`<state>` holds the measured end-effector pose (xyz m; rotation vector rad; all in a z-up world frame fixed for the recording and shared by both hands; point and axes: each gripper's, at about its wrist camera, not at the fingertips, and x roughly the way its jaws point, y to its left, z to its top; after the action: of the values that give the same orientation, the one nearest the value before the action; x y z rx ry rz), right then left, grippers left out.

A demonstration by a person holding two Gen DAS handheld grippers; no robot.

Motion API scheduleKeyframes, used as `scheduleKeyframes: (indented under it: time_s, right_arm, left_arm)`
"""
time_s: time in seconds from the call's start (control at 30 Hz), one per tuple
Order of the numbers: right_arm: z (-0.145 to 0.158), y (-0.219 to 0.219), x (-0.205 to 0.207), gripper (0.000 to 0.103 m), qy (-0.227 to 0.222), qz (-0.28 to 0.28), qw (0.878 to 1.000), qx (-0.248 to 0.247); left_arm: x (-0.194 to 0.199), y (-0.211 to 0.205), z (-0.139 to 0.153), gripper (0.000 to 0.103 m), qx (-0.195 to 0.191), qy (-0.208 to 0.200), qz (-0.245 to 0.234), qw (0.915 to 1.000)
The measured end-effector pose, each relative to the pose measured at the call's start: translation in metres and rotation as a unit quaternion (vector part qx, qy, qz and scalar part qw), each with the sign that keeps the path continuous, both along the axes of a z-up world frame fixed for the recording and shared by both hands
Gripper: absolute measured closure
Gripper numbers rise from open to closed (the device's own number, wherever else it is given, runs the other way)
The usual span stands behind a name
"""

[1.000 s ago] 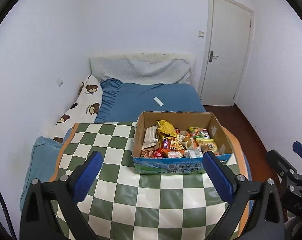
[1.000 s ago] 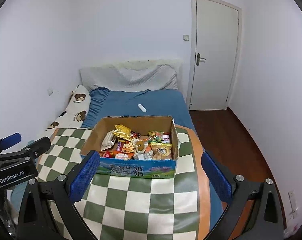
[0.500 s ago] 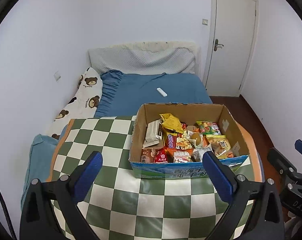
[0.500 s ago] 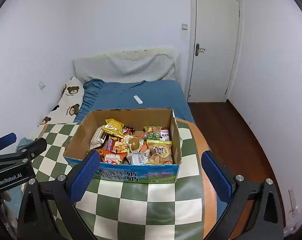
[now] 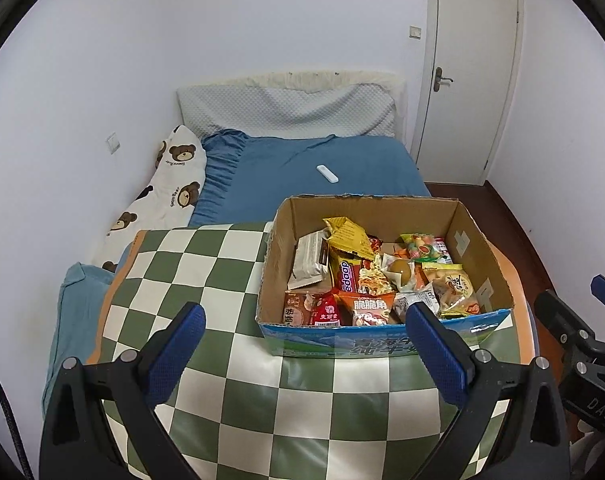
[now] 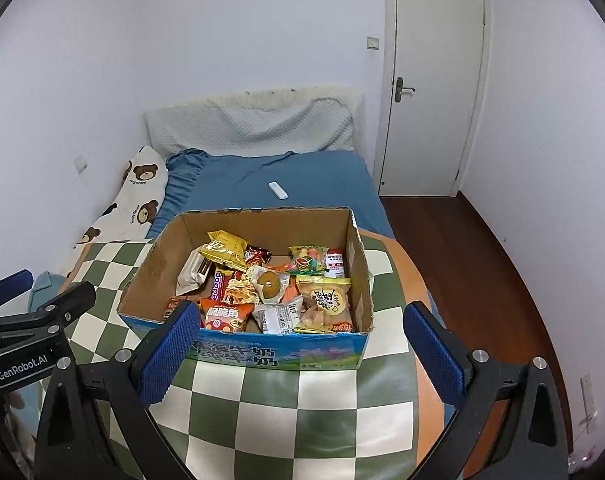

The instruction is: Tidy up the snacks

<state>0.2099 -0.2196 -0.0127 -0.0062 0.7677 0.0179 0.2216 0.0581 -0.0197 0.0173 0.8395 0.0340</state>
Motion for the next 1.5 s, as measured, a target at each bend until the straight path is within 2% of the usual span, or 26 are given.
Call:
scheduleKeyframes:
  time_s: [1.5]
  right_arm:
    - [0.0, -0.006, -0.004, 0.0, 0.011, 0.006, 1.0, 0.018]
  left_arm:
    - [-0.01, -0.003, 0.004, 0.0, 0.001, -0.003, -0.009, 1.0]
